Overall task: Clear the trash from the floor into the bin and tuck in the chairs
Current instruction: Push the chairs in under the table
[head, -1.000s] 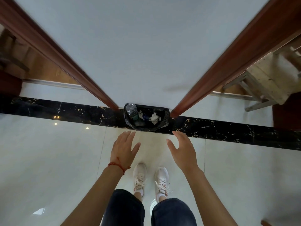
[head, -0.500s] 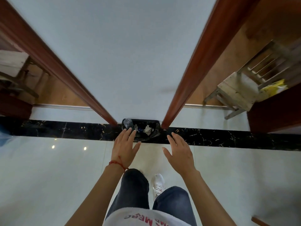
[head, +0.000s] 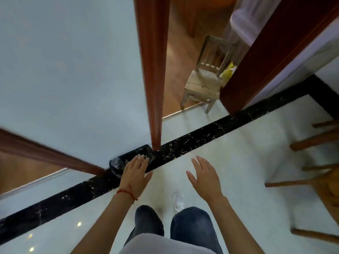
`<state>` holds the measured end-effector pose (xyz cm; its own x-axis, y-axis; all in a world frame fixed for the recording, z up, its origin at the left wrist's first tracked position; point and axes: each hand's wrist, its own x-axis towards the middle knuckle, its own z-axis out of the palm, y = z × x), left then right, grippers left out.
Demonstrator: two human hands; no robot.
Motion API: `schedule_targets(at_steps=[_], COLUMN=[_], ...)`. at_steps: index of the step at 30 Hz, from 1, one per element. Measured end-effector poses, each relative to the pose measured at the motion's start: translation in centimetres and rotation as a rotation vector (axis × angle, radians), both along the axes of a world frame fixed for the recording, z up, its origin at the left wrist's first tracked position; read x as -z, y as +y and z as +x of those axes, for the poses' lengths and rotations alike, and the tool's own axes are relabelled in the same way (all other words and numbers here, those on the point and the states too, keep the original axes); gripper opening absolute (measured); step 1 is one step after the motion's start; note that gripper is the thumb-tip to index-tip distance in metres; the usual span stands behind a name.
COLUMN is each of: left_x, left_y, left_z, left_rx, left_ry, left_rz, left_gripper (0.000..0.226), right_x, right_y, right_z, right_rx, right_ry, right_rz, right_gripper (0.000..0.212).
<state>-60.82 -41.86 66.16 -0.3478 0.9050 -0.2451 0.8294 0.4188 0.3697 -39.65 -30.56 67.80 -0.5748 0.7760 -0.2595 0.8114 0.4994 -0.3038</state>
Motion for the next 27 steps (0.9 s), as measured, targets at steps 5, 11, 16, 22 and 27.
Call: schedule_targets(at_steps=[5, 11, 16, 22, 27], left_x=[-0.5, -2.1, -3.5, -5.0, -6.0], left_y=[2.2, 5.6, 7.5, 7.4, 5.4], left_z=[3.0, 9.6, 16.7, 27.7, 37.6], left_rx=[0.213, 0.506, 0.703, 0.897, 1.0], left_ry=[-0.021, 0.023, -0.002, -0.012, -0.042], left_rz=[-0.028, -0.007, 0.084, 0.133, 0.161], left_gripper=[0.055, 0.061, 0.056, 0.055, 0.054], right_x=[-0.5, -2.1, -3.5, -4.6, -5.3], right_y=[-3.0, -6.4, -9.6, -15.1, -19.8], right_z=[5.3, 12.2, 18.7, 27.6, 35.8], right_rx=[0.217, 0.511, 0.722, 0.933, 1.067], right_ry=[-0.071, -0.063, -0.044, -0.018, -0.014], right_rz=[-0.01, 0.006, 0.061, 0.083, 0.093], right_gripper=[0.056, 0.057, 0.057, 0.055, 0.055])
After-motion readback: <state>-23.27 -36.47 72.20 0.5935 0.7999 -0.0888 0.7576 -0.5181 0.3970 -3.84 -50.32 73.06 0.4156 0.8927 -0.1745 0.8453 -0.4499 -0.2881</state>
